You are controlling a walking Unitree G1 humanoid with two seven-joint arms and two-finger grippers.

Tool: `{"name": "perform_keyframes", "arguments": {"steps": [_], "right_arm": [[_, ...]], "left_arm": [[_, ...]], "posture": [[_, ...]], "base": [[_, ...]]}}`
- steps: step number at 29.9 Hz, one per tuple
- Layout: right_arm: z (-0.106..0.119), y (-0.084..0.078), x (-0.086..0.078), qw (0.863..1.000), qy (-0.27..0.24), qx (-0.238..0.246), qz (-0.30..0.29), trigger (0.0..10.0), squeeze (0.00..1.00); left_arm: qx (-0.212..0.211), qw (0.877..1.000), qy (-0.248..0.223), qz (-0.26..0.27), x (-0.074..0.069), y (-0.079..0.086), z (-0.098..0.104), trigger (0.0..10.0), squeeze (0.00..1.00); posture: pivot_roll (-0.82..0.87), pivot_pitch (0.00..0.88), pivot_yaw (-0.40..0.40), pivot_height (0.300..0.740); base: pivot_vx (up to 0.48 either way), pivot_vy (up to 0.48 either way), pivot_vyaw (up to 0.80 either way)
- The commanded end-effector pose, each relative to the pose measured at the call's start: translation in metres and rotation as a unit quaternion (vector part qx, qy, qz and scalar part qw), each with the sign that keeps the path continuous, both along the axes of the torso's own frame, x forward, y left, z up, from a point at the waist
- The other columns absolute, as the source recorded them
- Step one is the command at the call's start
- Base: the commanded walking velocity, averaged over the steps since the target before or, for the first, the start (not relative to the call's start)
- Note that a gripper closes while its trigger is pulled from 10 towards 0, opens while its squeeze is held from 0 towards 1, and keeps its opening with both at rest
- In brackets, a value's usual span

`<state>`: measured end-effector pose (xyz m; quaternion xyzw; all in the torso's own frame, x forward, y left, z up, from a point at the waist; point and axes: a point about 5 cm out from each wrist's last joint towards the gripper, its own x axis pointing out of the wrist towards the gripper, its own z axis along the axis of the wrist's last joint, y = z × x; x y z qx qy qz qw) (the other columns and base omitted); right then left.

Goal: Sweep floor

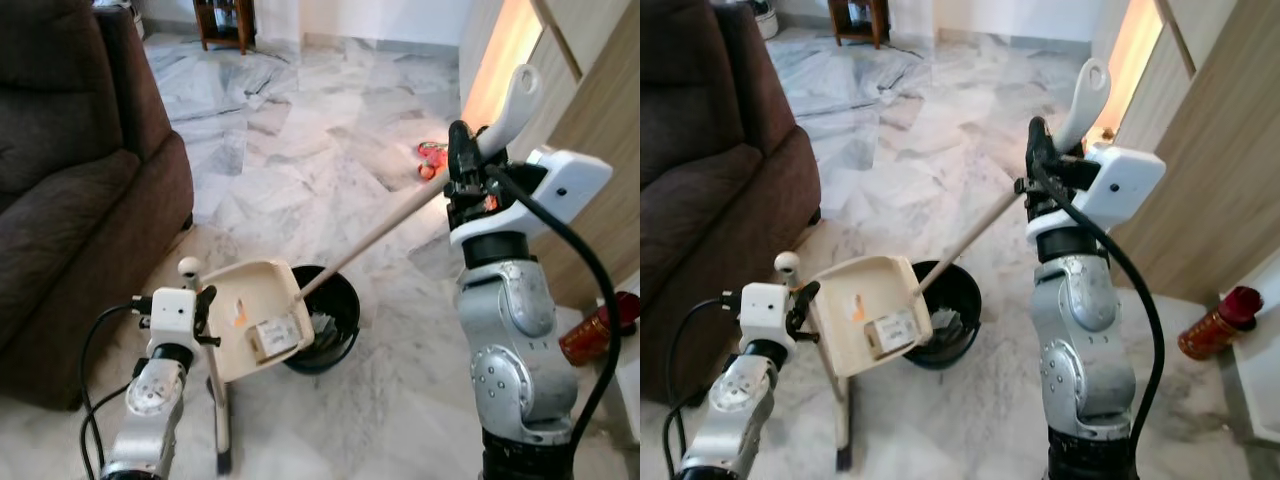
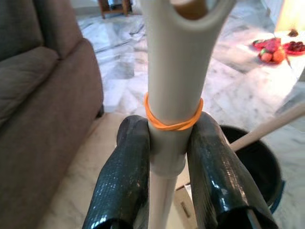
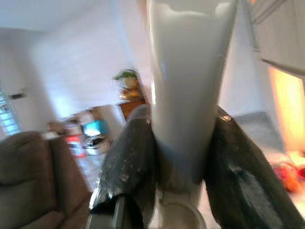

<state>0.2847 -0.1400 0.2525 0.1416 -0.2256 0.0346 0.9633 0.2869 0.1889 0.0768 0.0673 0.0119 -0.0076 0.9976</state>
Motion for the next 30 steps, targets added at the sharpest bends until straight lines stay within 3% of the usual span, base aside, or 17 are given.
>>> {"name": "perform_keyframes", "arguments": {"steps": [1, 30], "right_arm": [[0.0164, 0.0033, -0.0065, 0.999, -0.046, 0.003, 0.003, 10.0, 0.00], [0.0166, 0.0017, -0.0032, 0.999, -0.046, -0.005, 0.005, 10.0, 0.00]], "left_arm": [[0.004, 1.000, -0.013, 0.009, -0.0005, 0.0075, 0.0043, 10.0, 0.00], [0.001, 1.000, -0.010, 0.009, -0.0018, 0.0060, 0.0015, 10.0, 0.00]], "posture": [[0.13, 0.113, -0.001, 0.740], [0.12, 0.121, -0.005, 0.740]], "base": [[0.281, 0.000, 0.00], [0.283, 0.000, 0.00]]}}
